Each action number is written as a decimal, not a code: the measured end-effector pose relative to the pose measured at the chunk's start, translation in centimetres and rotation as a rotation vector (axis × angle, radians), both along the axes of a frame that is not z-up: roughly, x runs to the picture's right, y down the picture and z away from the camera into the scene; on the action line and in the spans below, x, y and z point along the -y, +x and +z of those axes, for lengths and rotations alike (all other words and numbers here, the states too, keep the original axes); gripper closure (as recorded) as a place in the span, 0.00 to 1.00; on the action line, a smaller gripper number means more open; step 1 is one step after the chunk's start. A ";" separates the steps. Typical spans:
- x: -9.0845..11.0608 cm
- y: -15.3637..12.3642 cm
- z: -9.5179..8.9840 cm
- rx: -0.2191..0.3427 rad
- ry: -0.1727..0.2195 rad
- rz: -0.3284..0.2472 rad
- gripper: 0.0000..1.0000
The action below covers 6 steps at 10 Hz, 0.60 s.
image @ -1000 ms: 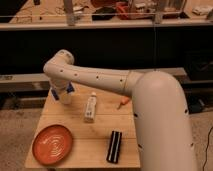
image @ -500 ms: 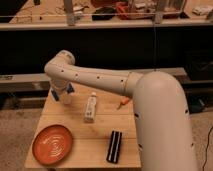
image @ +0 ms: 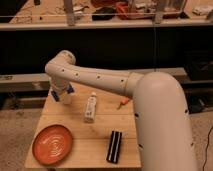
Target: Place the white sponge in the ceramic cup
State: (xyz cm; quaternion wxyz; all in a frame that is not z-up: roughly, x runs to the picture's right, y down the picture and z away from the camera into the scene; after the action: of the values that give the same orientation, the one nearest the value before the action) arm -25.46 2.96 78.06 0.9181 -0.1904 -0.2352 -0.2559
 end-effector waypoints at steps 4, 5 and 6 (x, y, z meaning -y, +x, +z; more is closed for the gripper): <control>-0.2 -0.1 0.0 0.012 -0.012 -0.016 0.41; -0.3 -0.1 0.0 0.014 -0.014 -0.020 0.40; -0.3 -0.2 0.0 0.016 -0.015 -0.022 0.35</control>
State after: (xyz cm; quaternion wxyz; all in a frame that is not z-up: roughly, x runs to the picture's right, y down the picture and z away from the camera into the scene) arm -25.63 3.27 78.08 0.9119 -0.1979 -0.2424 -0.2655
